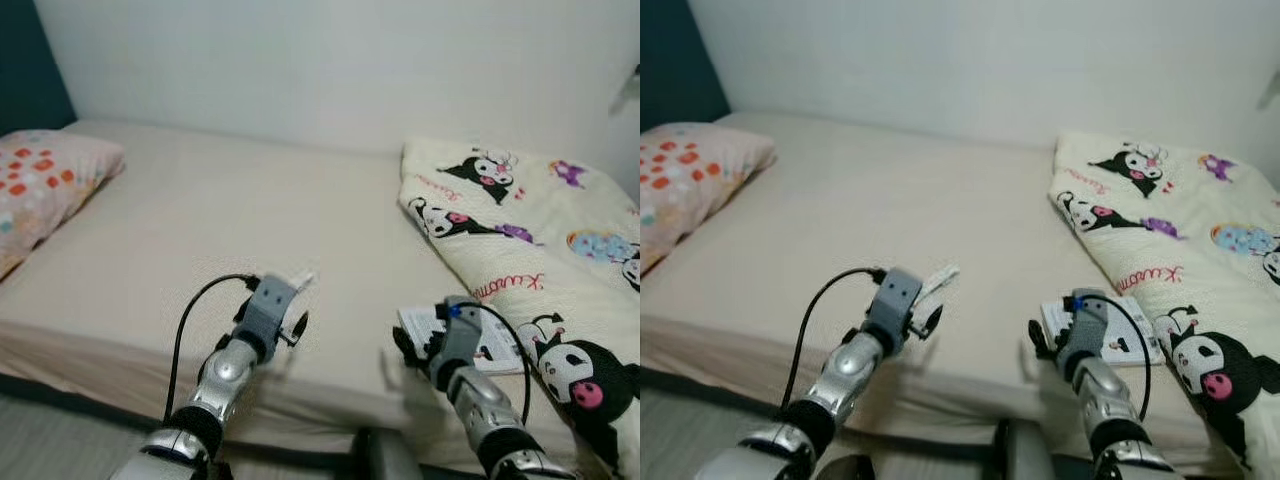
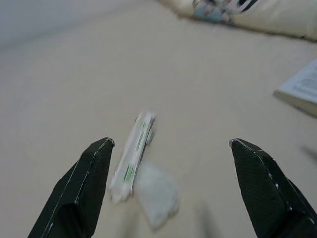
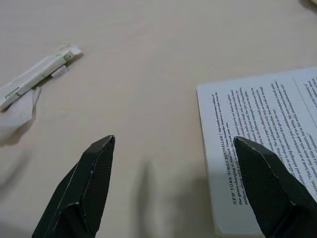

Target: Clean up the room

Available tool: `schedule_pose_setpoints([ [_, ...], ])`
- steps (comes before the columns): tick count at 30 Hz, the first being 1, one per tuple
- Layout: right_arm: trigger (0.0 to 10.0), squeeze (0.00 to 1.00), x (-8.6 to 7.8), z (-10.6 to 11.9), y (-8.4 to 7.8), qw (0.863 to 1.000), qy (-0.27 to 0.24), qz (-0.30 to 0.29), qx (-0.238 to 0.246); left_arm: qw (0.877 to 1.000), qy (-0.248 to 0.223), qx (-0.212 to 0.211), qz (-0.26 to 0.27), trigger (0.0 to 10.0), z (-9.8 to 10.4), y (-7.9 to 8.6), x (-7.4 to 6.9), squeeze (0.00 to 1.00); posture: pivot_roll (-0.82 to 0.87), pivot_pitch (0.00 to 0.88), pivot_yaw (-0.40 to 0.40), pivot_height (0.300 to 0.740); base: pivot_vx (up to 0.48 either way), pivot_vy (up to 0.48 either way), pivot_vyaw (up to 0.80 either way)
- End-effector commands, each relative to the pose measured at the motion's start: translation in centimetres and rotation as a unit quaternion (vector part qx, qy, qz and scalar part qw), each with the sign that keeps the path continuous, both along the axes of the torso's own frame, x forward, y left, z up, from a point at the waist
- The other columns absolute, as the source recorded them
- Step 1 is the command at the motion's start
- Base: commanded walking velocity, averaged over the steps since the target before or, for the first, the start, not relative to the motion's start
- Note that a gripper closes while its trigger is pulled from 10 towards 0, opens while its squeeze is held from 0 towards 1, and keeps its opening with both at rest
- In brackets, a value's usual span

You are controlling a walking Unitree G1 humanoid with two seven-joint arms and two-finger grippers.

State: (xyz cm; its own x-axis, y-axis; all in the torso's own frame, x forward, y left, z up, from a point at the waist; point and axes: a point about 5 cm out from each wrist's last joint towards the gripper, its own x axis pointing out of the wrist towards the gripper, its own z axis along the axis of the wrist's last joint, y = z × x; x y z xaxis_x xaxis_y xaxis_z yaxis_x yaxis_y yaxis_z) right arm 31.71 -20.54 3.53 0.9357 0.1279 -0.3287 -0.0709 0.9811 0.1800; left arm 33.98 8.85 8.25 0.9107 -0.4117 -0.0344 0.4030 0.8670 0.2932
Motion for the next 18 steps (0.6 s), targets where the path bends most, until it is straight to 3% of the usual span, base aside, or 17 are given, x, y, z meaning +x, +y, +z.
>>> schedule_pose_setpoints([
  [1,10.0,0.0,-0.3,-0.1,0.3,1.0,-0.007,0.004,0.006,0.999,-0.008,0.029,-0.022,10.0,0.0,-0.1,0.0,0.0,-0.14,0.065,-0.044,0.53,0.0,0.0,0.0],
  [4,10.0,0.0,-0.8,0.0,0.8,1.0,-0.022,0.012,0.009,0.996,-0.021,0.077,-0.043,10.0,0.4,-0.2,0.3,0.0,-0.16,0.12,-0.027,0.515,0.0,0.0,0.0],
  [7,10.0,0.0,-0.9,0.1,0.8,1.0,-0.025,0.012,0.01,0.996,-0.018,0.082,-0.042,10.0,0.4,-0.1,0.4,0.0,-0.16,0.12,-0.027,0.51,0.0,0.0,0.0],
  [11,10.0,0.0,-1.8,1.5,0.9,0.997,-0.067,0.01,0.022,0.994,-0.015,0.107,-0.025,10.0,0.6,0.5,1.0,0.0,-0.2,0.216,0.0,0.495,0.0,0.0,0.0],
  [14,10.0,0.0,-2.6,3.0,0.7,0.995,-0.102,0.014,0.009,0.994,-0.018,0.109,-0.002,10.0,1.3,0.9,1.7,0.0,-0.22,0.25,0.003,0.495,0.0,0.0,0.0],
  [18,10.0,0.0,-3.1,3.9,0.5,0.994,-0.112,0.008,0.011,0.995,-0.022,0.097,0.019,10.0,2.1,1.1,2.3,0.0,-0.23,0.27,0.004,0.495,0.0,0.0,-0.73],
])
